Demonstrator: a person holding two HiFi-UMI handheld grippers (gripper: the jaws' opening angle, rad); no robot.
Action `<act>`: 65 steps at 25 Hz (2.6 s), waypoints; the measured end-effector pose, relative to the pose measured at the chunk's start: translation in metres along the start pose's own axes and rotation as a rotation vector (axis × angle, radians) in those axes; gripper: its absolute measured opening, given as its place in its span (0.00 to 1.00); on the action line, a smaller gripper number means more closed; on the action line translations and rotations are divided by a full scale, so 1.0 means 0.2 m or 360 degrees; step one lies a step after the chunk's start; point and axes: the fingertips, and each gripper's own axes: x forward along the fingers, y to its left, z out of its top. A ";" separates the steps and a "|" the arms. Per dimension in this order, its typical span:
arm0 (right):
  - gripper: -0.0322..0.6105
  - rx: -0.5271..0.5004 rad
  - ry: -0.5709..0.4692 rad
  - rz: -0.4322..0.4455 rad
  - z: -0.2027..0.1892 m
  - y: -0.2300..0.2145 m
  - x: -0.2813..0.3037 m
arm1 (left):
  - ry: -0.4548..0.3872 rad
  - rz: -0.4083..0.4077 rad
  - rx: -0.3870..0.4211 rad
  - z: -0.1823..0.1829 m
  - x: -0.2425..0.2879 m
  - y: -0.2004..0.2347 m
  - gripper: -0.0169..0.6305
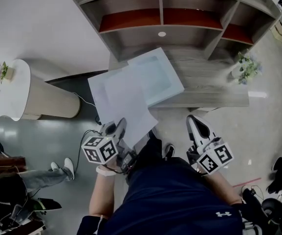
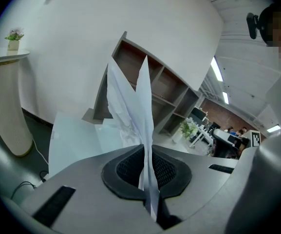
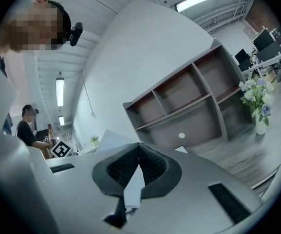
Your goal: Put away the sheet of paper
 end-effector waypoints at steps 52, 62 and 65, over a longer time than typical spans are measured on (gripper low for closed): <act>0.06 0.0144 0.0379 0.0056 -0.06 -0.29 0.99 | 0.0430 0.0169 -0.0866 -0.28 0.87 1.18 0.05; 0.06 0.0175 0.0385 0.0046 -0.06 -0.36 0.98 | 0.0568 0.0105 -0.0665 -0.23 0.99 1.15 0.05; 0.06 0.0190 0.0389 0.0032 -0.06 -0.38 0.97 | 0.0583 0.0085 -0.0664 -0.23 1.03 1.14 0.05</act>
